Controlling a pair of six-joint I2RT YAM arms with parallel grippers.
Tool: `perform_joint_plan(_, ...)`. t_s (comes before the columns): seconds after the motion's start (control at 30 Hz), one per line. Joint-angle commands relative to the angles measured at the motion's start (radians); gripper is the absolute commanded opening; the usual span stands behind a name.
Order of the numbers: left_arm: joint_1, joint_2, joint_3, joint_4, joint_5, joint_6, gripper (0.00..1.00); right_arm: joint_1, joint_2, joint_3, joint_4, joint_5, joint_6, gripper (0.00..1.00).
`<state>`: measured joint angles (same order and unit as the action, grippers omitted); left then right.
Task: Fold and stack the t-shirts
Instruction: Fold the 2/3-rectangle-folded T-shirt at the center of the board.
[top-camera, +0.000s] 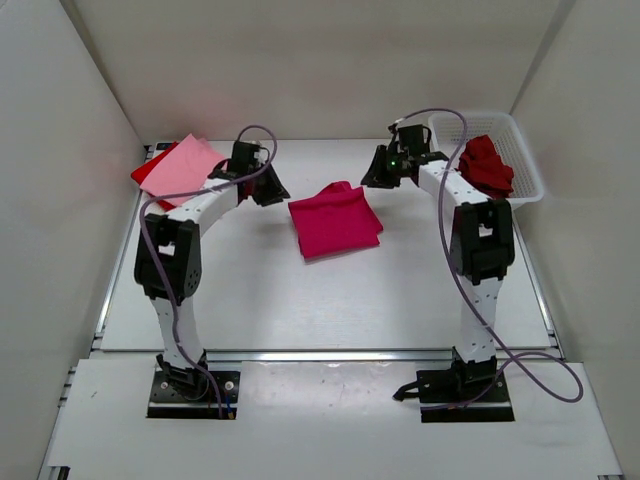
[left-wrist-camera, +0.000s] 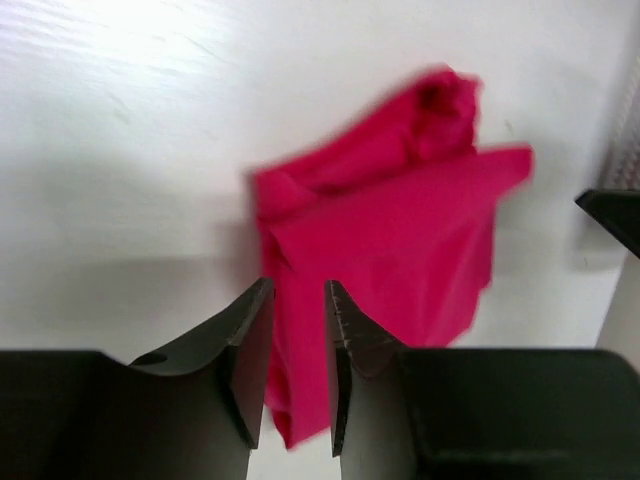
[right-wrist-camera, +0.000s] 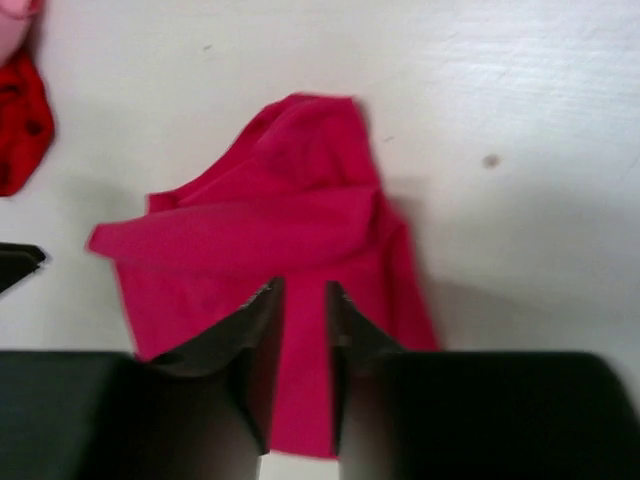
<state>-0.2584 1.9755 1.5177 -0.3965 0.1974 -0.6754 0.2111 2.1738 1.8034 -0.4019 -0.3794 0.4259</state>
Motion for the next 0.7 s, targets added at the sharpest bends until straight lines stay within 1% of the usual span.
perform_joint_plan(0.0,-0.113,-0.127,-0.118,0.102,0.04,-0.01,0.37,0.033,-0.167,-0.151,0.113,-0.05,-0.006,0.16)
perform_joint_plan(0.03,-0.136,-0.142,-0.146,0.145,0.075,-0.032,0.36,0.03,-0.18,-0.195,0.161,-0.084,0.008,0.12)
perform_joint_plan(0.07,-0.14,-0.142,-0.201,0.194,0.104,-0.048,0.34,0.043,-0.189,-0.243,0.191,-0.14,0.025,0.03)
perform_joint_plan(0.1,-0.153,-0.144,-0.249,0.223,0.112,-0.079,0.34,0.057,-0.184,-0.256,0.208,-0.157,0.025,0.0)
perform_joint_plan(0.17,-0.168,-0.144,-0.313,0.283,0.12,-0.11,0.32,0.095,-0.157,-0.268,0.203,-0.177,0.008,0.0)
perform_joint_plan(0.3,-0.18,-0.129,-0.362,0.341,0.142,-0.136,0.32,0.138,-0.056,-0.231,0.245,-0.251,0.03,0.01)
perform_joint_plan(0.4,-0.191,-0.118,-0.373,0.335,0.139,-0.128,0.32,0.152,0.088,-0.063,0.2,-0.254,0.017,0.0)
perform_joint_plan(0.43,-0.191,-0.115,-0.372,0.334,0.137,-0.121,0.32,0.154,0.112,-0.037,0.193,-0.26,0.016,0.01)
perform_joint_plan(0.5,-0.185,-0.113,-0.378,0.329,0.142,-0.11,0.32,0.146,0.197,0.087,0.175,-0.247,0.02,0.0)
perform_joint_plan(0.57,-0.17,-0.109,-0.387,0.323,0.142,-0.104,0.32,0.13,0.254,0.161,0.181,-0.303,0.054,0.0)
perform_joint_plan(0.67,-0.17,-0.098,-0.386,0.291,0.135,-0.073,0.32,0.105,0.328,0.266,0.199,-0.345,0.115,0.0)
